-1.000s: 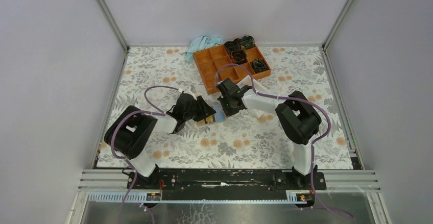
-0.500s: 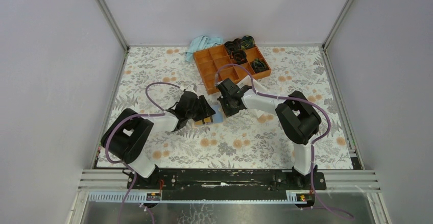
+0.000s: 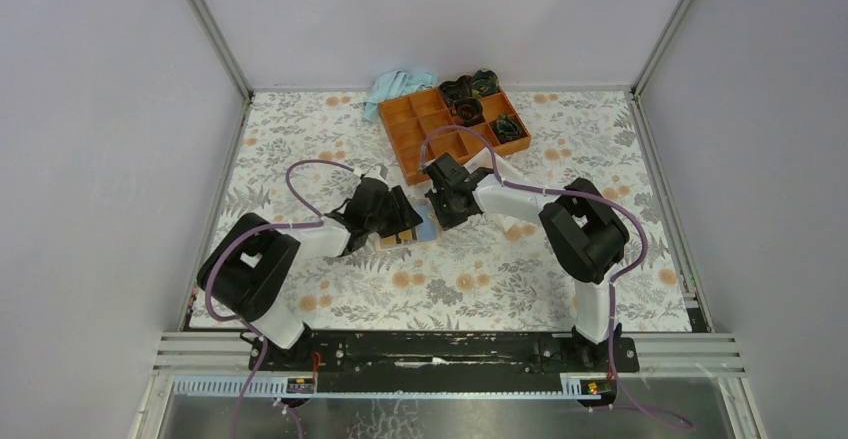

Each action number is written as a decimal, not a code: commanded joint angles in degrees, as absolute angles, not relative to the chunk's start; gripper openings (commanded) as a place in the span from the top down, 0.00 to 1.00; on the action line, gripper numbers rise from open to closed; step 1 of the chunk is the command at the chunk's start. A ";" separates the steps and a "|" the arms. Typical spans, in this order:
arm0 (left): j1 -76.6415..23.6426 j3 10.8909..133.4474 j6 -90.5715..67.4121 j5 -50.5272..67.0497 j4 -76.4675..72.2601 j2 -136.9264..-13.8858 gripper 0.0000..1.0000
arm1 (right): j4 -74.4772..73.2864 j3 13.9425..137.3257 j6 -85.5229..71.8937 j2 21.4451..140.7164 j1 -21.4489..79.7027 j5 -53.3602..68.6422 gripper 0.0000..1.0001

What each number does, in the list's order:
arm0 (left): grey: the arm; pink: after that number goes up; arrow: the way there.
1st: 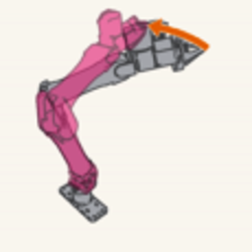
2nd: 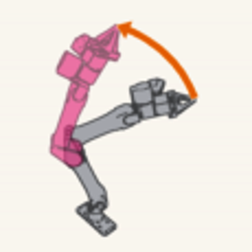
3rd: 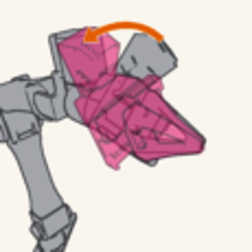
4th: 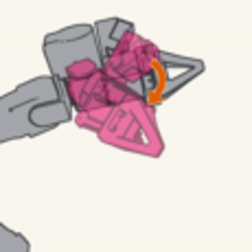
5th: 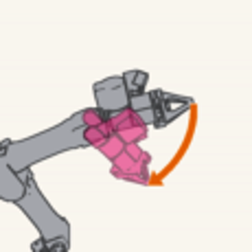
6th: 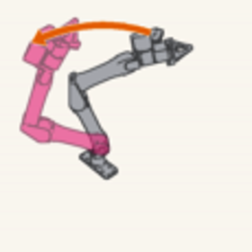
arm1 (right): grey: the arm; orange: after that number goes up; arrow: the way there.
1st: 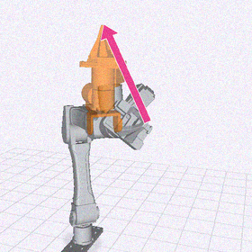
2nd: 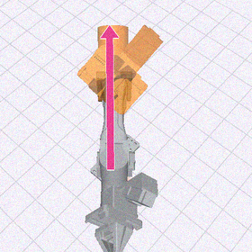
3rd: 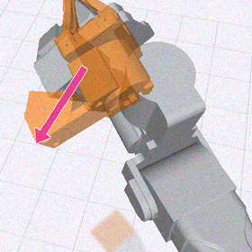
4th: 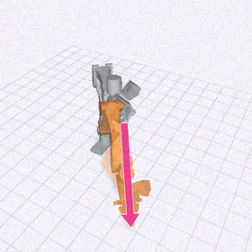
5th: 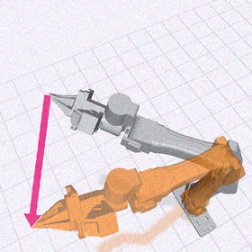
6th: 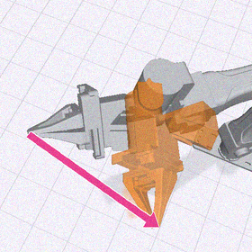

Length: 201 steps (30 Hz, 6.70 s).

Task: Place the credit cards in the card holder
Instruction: Insert the credit card into the card holder.

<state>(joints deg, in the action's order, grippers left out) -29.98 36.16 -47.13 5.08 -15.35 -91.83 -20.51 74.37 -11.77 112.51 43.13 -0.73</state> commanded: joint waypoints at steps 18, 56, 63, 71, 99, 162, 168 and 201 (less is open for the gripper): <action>-29.84 35.27 -45.35 -1.17 -5.37 -90.48 0.24 | -22.85 74.85 -11.19 113.81 44.01 1.41 1.00; -30.50 34.90 -44.12 -3.73 -1.59 -81.33 0.21 | -22.85 76.24 -11.10 113.66 44.74 2.29 1.00; -30.48 34.59 -43.86 -3.96 -0.44 -80.33 0.21 | -23.27 76.92 -10.99 113.99 44.91 2.22 1.00; -30.50 34.39 -43.60 -4.22 0.72 -79.28 0.21 | -23.38 77.15 -10.96 114.14 45.08 2.28 1.00; -30.70 34.48 -42.36 -4.69 2.77 -79.42 0.21 | -23.03 77.04 -11.06 114.45 45.42 2.46 1.00; -33.25 33.89 -41.16 -5.39 -6.79 -81.57 0.20 | -22.68 79.94 -11.41 117.78 46.32 3.87 1.00; -33.31 34.03 -41.05 -6.77 -5.84 -81.06 0.20 | -22.76 79.98 -11.26 117.79 46.32 3.99 1.00; -33.24 31.49 -42.49 -8.18 -11.47 -83.15 0.20 | -22.41 79.57 -11.08 117.88 46.32 4.48 1.00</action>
<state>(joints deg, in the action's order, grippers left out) -33.01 32.21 -41.93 -8.97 -7.73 -82.13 -21.74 79.46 -11.75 116.11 45.50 3.18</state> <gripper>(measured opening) 0.797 0.011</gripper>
